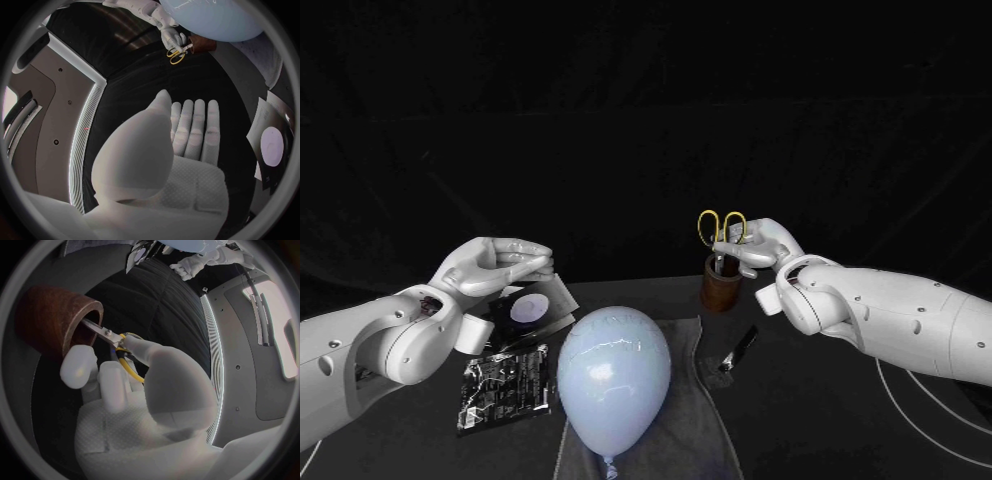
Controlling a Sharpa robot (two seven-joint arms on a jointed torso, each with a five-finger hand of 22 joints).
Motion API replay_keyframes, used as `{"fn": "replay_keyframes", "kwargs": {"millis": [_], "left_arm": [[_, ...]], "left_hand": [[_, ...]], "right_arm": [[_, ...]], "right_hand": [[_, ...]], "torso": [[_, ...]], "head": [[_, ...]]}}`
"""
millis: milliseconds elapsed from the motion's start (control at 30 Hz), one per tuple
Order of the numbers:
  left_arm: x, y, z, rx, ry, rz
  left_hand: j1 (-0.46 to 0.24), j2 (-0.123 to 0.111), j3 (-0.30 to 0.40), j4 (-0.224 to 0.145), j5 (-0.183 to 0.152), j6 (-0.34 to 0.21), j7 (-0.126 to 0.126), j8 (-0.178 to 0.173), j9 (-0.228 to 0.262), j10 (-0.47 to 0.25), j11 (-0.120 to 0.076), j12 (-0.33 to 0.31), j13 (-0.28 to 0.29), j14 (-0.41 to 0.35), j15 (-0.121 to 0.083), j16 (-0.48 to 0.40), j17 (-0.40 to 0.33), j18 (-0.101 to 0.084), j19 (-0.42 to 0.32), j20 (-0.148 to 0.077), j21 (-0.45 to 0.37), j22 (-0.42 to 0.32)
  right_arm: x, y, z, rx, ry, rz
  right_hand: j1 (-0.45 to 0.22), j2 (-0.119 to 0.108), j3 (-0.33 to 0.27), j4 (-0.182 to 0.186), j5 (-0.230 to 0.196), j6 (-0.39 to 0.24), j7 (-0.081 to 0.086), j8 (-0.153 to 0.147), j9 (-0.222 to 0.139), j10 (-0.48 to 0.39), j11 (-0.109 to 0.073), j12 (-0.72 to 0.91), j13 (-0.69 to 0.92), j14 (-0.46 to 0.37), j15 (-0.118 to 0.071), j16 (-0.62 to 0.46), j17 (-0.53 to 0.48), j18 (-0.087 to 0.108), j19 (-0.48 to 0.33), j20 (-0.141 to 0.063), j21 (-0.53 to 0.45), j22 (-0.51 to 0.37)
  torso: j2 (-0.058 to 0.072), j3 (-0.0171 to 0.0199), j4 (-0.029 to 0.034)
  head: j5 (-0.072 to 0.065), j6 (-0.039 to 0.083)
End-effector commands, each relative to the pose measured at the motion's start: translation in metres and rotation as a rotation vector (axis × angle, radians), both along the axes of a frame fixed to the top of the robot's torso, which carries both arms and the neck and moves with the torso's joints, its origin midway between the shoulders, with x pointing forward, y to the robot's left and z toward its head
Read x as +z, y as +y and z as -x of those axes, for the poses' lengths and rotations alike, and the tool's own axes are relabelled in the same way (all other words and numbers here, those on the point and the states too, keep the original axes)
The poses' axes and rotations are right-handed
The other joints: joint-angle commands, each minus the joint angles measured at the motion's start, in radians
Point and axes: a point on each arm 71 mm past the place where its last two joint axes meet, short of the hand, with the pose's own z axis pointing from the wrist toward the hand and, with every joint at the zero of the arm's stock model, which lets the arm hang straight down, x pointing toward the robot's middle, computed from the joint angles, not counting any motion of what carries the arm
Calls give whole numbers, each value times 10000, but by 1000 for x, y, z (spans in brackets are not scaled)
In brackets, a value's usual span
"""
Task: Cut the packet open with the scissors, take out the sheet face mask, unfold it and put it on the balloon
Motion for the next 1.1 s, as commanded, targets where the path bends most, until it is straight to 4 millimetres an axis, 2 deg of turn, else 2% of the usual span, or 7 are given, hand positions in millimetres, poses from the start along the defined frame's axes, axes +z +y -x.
{"fn": "replay_keyframes", "kwargs": {"millis": [33, 167, 267, 500, 800, 1000, 1100], "left_arm": [[2, -1, 0, -62, -106, 165], [2, -1, 0, -65, -98, 165], [2, 0, 0, -48, -91, 158], [2, 2, 1, -20, -71, 143], [2, 3, 1, -12, -50, 133], [2, 4, 1, 13, -33, 140], [1, 5, 1, 22, -25, 140]], "left_hand": [[-17, 36, 57, 21, 18, -39, 17, -64, -11, 7, 39, -66, -8, 4, -37, 64, 9, 140, -1, -17, 28, 2], [-17, 36, 57, 21, 18, -39, 17, -64, -11, 7, 39, -66, -8, 4, -37, 64, 9, 140, -1, -17, 28, 2], [-23, 26, 62, 20, 18, -41, 22, -69, -15, 6, 41, -73, -8, 2, -37, 69, 12, 139, 4, -19, 32, 2], [-23, 26, 62, 20, 18, -41, 22, -69, -15, 6, 41, -73, -8, 2, -37, 69, 12, 139, 4, -19, 32, 2], [-32, 18, 65, 22, 18, -43, 29, -74, -19, 4, 46, -79, -8, -3, -35, 73, 14, 139, 9, -21, 35, 3], [-114, -26, 50, 33, 16, -72, 55, -103, -37, -23, 69, -110, -9, -31, -20, 79, 19, 136, 19, -24, 43, 1], [-182, -56, 34, 33, 17, -104, 72, -129, -53, -50, 85, -137, -10, -40, -12, 91, 26, 136, 25, -26, 47, -2]], "right_arm": [[1, 0, 0, 208, -193, 155], [0, -3, 1, 137, -200, 188], [-1, -5, 1, 61, -185, 232], [0, -10, 6, 12, -182, 285], [3, -21, 12, -221, -223, 357], [7, -30, 16, -366, -353, 385], [10, -33, 19, -372, -426, 366]], "right_hand": [[-243, -460, -309, 34, -49, -270, 71, -233, 146, -283, 75, -197, -31, 265, 155, 47, 32, -45, -60, 96, -173, 172], [-403, -762, -600, 29, -35, -424, 188, -391, 47, -931, 240, -496, -35, 203, 303, 23, -86, 36, -284, 222, -668, -35], [-479, -885, -814, 32, -33, -477, 215, -461, -10, -1171, 276, -474, -18, 210, 342, 82, 11, 61, -315, 280, -745, -64], [-543, -966, -1032, 46, -34, -499, 228, -512, -63, -1308, 291, -433, -3, 257, 361, 205, 247, 80, -306, 323, -769, -73], [-549, -905, -1115, 77, -34, -504, 232, -542, -98, -1300, 289, -375, 12, 296, 361, 293, 395, 79, -261, 338, -714, -49], [-808, -1189, -1701, 181, -33, -783, 299, -762, -240, -1522, 344, -346, 9, 275, 419, 342, 397, 93, -266, 392, -785, -78], [-978, -1325, -2159, 291, -35, -1162, 281, -995, -347, -1799, 362, -359, 7, 252, 433, 359, 386, 123, -330, 418, -951, -152]], "torso": [[-11, -9, -6], [-14, -4, -1], [-6, -4, -1], [-7, -5, -2], [-12, -3, 5], [-9, -2, -4], [-8, 2, -9]], "head": [[14, -36], [4, -21], [-2, -4], [-12, -42], [5, -54], [6, -53], [12, -38]]}}
